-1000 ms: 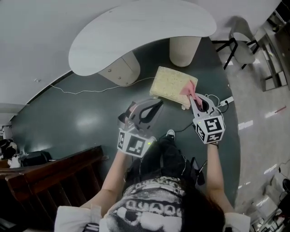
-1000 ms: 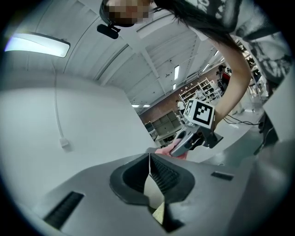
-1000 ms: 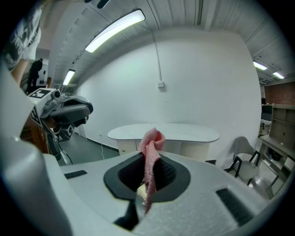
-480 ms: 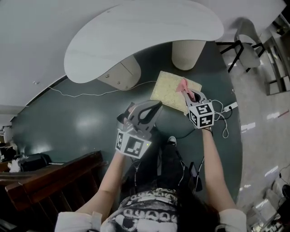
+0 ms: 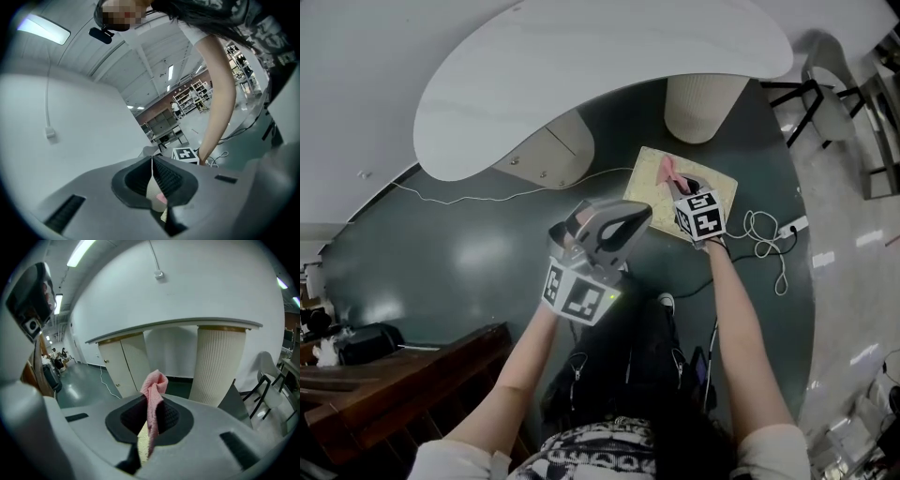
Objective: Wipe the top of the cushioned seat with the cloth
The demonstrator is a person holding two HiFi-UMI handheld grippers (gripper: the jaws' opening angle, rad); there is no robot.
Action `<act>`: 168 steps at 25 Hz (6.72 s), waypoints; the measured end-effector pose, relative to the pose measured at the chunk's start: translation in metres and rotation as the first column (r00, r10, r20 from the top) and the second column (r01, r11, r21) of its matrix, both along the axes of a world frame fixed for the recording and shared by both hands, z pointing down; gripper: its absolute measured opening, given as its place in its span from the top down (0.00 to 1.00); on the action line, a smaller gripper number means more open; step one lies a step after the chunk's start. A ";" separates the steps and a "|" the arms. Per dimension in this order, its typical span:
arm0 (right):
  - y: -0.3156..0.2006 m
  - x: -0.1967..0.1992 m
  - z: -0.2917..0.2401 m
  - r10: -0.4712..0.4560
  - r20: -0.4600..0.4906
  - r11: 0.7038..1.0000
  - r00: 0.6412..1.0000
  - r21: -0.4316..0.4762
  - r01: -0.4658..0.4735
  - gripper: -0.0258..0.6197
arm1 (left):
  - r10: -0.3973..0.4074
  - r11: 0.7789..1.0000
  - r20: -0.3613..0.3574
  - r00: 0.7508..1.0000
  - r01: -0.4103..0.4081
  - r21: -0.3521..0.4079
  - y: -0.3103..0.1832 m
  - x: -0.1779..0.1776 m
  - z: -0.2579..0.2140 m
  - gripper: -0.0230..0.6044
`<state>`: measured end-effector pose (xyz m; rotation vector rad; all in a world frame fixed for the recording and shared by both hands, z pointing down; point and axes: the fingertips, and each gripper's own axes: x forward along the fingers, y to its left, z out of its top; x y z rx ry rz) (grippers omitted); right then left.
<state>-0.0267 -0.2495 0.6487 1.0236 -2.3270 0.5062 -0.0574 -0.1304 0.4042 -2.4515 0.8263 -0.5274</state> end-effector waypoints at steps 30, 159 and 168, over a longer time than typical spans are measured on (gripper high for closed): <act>-0.045 0.129 0.177 0.213 -0.231 0.941 0.949 -0.213 -0.263 0.94 | 0.098 0.995 0.040 0.994 -0.096 -0.037 -0.021 0.016 0.102 0.95; 0.115 0.176 0.039 0.256 0.013 0.935 0.967 -0.258 -0.244 0.94 | 0.110 0.982 -0.015 0.994 -0.111 -0.153 -0.008 0.073 0.017 0.95; 0.142 0.166 -0.100 0.222 0.186 0.970 0.957 -0.141 -0.198 0.94 | 0.024 0.991 -0.027 0.999 -0.028 -0.134 0.031 0.089 -0.031 0.95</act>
